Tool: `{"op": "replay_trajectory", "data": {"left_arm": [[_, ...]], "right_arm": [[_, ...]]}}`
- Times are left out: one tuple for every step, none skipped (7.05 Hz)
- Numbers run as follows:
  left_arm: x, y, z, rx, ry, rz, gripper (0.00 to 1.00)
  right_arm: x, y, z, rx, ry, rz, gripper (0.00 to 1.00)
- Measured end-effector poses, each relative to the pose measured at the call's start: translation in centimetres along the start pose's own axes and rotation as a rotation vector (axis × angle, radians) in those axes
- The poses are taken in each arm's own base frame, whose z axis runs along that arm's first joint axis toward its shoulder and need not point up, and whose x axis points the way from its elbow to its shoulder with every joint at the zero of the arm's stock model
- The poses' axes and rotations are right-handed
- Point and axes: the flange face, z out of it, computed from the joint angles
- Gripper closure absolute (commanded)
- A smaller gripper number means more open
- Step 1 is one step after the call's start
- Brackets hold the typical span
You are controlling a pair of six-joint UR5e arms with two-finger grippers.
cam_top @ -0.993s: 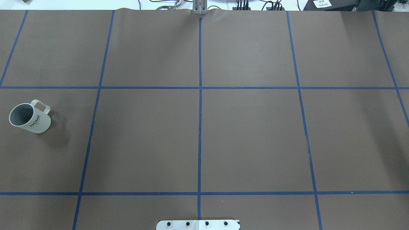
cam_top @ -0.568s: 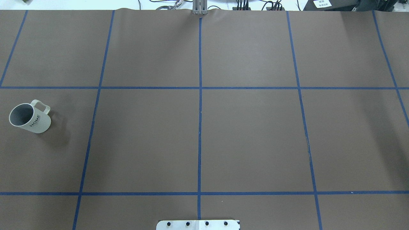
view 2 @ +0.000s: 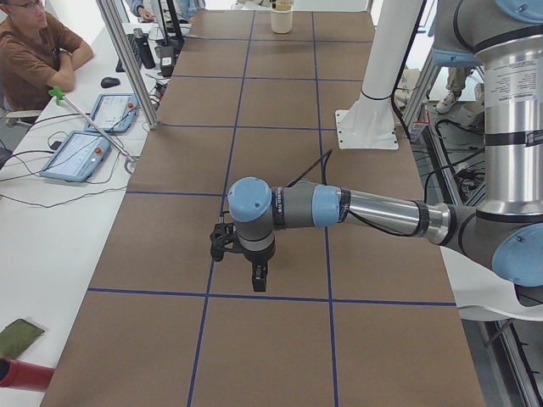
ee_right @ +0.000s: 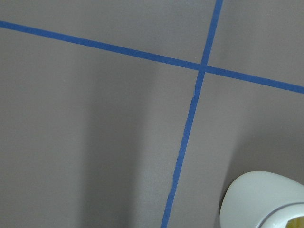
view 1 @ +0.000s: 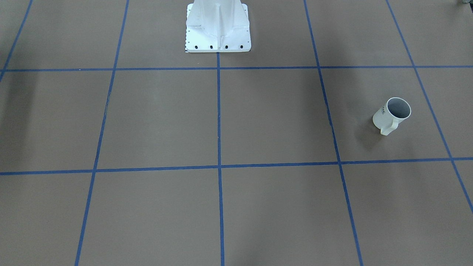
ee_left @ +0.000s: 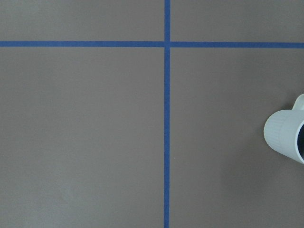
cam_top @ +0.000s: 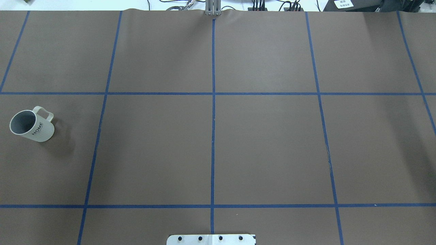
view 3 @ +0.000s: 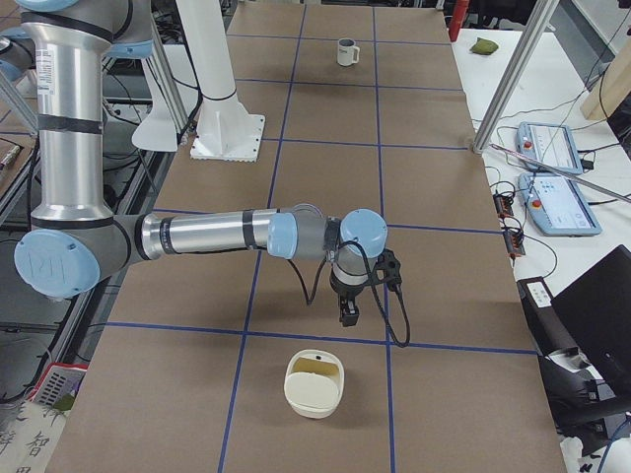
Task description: Left arm hands cup to right arm to dump lemon
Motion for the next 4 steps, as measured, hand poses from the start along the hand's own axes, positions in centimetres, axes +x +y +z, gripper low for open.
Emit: {"op": "replay_trajectory", "data": {"left_arm": [[-1.4, -0.2, 1.3, -0.025, -0.016, -0.02, 0.0], [-2.2, -0.4, 2.1, -0.042, -0.021, -0.034, 0.0], [-2.5, -0.5, 2.4, -0.048, -0.022, -0.039, 0.0], [-2.6, -0.6, 2.4, -0.048, -0.023, -0.041, 0.0]], "right_arm": [[-0.2, -0.1, -0.2, 0.004, 0.003, -0.005, 0.0], [-0.3, -0.1, -0.4, 0.006, 0.004, -0.007, 0.0], [-0.4, -0.2, -0.3, 0.004, 0.006, -0.011, 0.0], [-0.6, -0.3, -0.2, -0.001, 0.02, -0.021, 0.0]]}}
